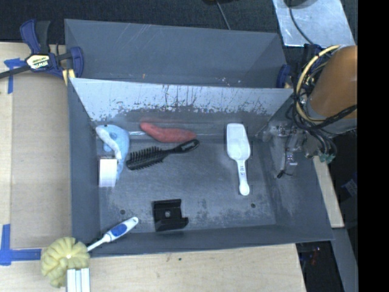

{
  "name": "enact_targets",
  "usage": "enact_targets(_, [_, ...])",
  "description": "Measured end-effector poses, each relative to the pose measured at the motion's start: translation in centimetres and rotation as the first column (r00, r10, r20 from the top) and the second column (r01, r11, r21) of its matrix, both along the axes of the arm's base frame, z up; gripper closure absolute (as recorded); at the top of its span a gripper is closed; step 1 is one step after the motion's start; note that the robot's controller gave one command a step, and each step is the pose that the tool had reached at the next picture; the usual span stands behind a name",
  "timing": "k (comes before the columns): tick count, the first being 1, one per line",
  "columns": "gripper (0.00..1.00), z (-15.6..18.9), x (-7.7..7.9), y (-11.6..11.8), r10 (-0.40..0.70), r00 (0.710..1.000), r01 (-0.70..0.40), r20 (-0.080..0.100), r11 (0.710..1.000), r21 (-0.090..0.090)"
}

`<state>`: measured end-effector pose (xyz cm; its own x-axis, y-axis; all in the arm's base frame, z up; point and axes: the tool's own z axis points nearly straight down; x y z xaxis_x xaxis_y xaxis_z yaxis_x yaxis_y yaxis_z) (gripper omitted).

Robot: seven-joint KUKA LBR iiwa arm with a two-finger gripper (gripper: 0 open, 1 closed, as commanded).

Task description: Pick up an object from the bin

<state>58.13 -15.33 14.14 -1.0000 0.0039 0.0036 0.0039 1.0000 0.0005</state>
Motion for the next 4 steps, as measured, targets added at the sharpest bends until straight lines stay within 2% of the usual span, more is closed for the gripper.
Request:
enact_targets(1, [0.0, 0.4, 0.2, 0.1, 0.005, 1.0, -0.005, 0.008, 1.0, -0.002])
enact_targets(2, [0.0, -7.1, 3.1, 1.9, 0.612, 0.791, -0.612, 0.008, 0.791, -0.003])
enact_targets(3, [0.0, -2.8, 3.0, 3.2, 0.576, 0.817, -0.576, 0.01, 0.817, -0.006])
enact_targets(4, [0.0, -4.1, 1.4, 4.3, 0.717, 0.697, -0.717, 0.007, 0.697, 0.0])
